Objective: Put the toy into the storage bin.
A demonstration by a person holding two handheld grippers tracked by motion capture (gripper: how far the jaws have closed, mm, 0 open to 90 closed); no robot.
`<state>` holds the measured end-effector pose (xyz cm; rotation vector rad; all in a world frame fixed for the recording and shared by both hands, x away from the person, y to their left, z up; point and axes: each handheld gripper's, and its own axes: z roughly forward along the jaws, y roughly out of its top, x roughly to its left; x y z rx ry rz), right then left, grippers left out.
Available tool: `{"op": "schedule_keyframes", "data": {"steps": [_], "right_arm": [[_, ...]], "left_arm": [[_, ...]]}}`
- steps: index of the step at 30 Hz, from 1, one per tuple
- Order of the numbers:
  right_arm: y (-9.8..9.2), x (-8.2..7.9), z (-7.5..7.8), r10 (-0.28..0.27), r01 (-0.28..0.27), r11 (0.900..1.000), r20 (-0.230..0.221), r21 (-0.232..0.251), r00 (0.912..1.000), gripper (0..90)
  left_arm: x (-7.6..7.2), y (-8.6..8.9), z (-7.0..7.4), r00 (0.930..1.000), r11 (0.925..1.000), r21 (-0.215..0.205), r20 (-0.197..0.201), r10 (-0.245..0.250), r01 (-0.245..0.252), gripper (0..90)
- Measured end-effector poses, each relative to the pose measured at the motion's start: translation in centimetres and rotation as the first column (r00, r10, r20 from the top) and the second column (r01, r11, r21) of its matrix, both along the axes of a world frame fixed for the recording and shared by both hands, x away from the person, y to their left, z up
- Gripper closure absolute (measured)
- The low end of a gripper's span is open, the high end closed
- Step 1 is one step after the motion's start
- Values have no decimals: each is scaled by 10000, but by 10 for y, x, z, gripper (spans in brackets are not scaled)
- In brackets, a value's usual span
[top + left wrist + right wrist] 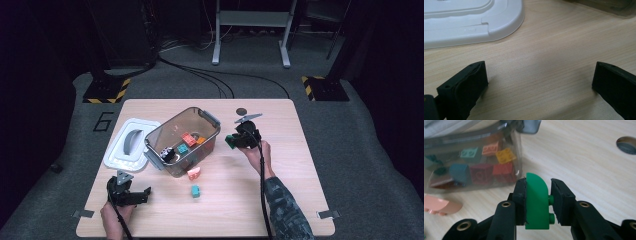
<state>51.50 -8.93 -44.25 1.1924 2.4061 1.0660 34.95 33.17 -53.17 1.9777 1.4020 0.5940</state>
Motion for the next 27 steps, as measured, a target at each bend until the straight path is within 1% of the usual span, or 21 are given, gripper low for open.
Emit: {"op": "schedule_keyframes", "data": {"steps": [6,9,10,14,16,18,21,22,27], "right_arm": [[0,9,11,-135,135,9999,266,3,9996,669],[0,13,15,-189,189,9998,325,14,9993,670],[1,14,16,-267,267,9996,270,30,9993,669],[2,19,22,-296,296,9996,435,18,9986,670],[2,20,23,-300,300,9995,441,3,9986,670],[3,24,29,-337,340,9994,582,-44,9977,670],[3,26,31,-327,329,9995,548,-24,9980,670],[3,29,35,-375,375,9993,628,5,9973,670],[5,32,46,-441,441,9990,847,19,9954,670]], "left_arm": [[0,0,0,10000,10000,0,-7,3,-3,0],[0,0,0,10000,10000,-1,-3,6,-6,0],[0,0,0,10000,10000,3,-8,3,-3,0],[0,0,0,10000,10000,-1,-8,3,-3,0],[0,0,0,10000,10000,-1,-9,4,-4,0],[0,0,0,10000,10000,0,-6,0,0,0],[0,0,0,10000,10000,8,-10,9,-9,0],[0,0,0,10000,10000,1,-2,0,0,0],[0,0,0,10000,10000,-3,-4,-1,1,0]]}}
